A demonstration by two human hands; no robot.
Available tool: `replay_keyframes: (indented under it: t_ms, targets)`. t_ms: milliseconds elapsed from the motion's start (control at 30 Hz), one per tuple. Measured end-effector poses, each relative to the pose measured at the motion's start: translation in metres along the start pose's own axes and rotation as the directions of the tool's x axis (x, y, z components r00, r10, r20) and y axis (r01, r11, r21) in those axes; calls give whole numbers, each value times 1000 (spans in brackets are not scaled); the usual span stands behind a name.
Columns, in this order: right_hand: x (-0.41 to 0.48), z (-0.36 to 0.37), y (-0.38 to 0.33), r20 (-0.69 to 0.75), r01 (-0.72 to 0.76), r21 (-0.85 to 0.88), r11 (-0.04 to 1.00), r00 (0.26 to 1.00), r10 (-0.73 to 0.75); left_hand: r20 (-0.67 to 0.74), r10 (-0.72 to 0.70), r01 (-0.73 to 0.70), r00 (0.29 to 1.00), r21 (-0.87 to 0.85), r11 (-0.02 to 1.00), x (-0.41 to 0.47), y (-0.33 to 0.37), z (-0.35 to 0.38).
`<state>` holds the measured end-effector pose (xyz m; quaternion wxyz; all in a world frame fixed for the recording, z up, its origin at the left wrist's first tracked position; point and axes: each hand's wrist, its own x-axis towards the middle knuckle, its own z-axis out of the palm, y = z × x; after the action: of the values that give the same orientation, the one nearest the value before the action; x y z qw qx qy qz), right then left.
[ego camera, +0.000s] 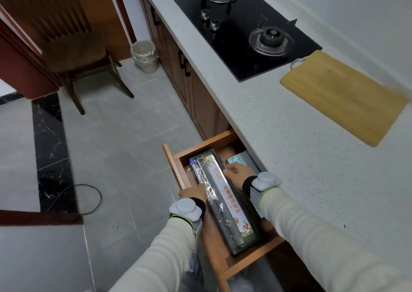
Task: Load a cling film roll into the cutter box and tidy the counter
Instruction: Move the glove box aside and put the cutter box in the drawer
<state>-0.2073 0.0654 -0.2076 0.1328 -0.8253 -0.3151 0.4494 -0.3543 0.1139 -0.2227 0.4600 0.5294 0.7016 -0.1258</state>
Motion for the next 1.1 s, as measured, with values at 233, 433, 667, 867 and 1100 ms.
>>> replay_keyframes:
  t_ms: [233, 433, 667, 867, 1100]
  targets:
    - [-9, -33, 10, -351, 141, 39, 989, 929, -119, 104, 105, -121, 989, 159, 980, -10, 39, 20]
    - [-22, -48, 33, -490, -75, -123, 990, 871, 5, 227, 194, -239, 954, 191, 952, -15, 67, 37]
    - [-33, -49, 68, -411, -318, -233, 919, 889, 203, 308, 303, -374, 902, 204, 905, -17, 103, 58]
    - [-40, -43, 89, -399, -354, -339, 872, 893, 208, 334, 315, -347, 889, 42, 937, -11, 132, 76]
    - [-37, -40, 101, -474, -369, -362, 856, 864, 171, 346, 320, -407, 882, 214, 888, -7, 151, 89]
